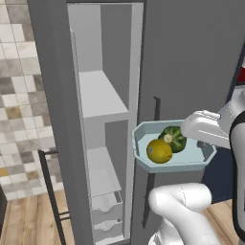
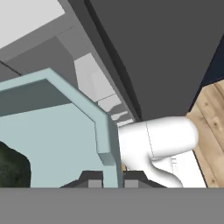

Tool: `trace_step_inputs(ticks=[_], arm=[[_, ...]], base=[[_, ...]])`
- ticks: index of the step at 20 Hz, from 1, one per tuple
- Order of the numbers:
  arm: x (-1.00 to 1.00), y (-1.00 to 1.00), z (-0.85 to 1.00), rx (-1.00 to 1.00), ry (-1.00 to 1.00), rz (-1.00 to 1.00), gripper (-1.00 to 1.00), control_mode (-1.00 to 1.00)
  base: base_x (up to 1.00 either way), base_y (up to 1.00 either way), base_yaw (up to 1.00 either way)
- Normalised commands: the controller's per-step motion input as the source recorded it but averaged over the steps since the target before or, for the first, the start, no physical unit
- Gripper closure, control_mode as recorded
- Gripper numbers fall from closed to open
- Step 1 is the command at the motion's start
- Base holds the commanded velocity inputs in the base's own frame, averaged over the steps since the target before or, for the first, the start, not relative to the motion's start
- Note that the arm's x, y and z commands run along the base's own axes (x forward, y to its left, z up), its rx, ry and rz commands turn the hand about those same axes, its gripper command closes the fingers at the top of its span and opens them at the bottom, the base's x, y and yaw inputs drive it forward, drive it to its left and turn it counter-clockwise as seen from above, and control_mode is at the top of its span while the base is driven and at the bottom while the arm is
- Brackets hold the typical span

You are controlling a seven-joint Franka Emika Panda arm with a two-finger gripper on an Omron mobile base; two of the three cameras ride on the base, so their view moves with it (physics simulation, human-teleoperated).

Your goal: Take the lemon and broccoli out of the freezer and place them in the tupperware container on the counter. Then put the tupperware containing the vegetables back in the freezer.

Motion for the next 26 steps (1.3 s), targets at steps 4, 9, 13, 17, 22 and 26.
trace_step_inputs(ticks=[4,9,13,17,22,26], arm=[[0.0,0.0,0.0,0.0,0.0,0.0,1.0,1.0],[0.06,0.25,0.17,0.04,0.0,-0.07,1.0,-1.0],[0.0,0.33,0.29,0.12,-0.01,-0.21,1.0,-1.0],[0.0,0.12,0.17,0.19,0.0,-0.29,1.0,-1.0],[0.0,0.18,0.01,0.19,0.0,-0.32,1.0,-1.0],[0.17,0.36,0.0,0.17,0.0,-0.33,1.0,-1.0]], base=[[0.52,0.13,-0.02],[0.0,0.0,0.0],[0.0,0.0,0.0],[0.0,0.0,0.0],[0.0,0.0,0.0],[0.0,0.0,0.0]])
